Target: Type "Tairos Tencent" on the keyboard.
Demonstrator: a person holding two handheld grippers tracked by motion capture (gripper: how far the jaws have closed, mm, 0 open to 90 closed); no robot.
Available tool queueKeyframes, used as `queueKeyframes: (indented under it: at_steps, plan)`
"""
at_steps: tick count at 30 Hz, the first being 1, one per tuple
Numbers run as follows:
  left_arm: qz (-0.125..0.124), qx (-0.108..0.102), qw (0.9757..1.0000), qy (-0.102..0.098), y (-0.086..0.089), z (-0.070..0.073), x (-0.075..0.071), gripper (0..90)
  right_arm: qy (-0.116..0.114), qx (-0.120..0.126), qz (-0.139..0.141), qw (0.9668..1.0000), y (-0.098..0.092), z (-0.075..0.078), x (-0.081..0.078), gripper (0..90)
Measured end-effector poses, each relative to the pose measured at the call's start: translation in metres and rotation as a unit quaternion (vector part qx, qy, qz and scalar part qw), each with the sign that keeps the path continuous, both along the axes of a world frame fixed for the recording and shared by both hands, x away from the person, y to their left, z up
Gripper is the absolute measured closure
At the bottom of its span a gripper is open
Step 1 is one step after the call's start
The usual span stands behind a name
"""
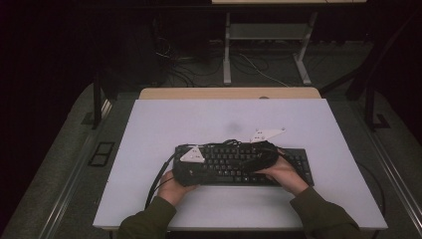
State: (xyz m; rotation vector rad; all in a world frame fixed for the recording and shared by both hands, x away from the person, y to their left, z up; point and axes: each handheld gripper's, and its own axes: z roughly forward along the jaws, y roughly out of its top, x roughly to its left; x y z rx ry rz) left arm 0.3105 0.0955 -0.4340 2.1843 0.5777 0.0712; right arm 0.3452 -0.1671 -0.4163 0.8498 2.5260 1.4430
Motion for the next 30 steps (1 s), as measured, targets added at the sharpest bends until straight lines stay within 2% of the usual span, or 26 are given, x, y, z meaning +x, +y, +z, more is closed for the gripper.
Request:
queueKeyframes:
  at_steps: [17,19,24,30]
  plan:
    - [-0.003,0.006,1.0,0.002,-0.001,-0.0033,0.0006,88.7,0.001,0.0,-0.001,1.0,0.0003,0.0001,-0.0003,20.7]
    - [-0.007,0.012,0.9999,0.003,-0.0024,-0.0058,-0.0005,88.7,0.001,0.0,-0.001,1.0,0.0002,0.0,-0.0001,20.7]
    - [-0.008,0.011,0.9999,0.0,-0.0022,-0.0038,-0.001,88.7,0.001,0.0,-0.001,1.0,0.0005,0.0,-0.0003,20.7]
    - [0.0,-0.002,1.0,-0.007,0.0022,0.0028,-0.0014,88.7,0.001,-0.001,-0.001,1.0,-0.0003,0.0004,0.0,20.7]
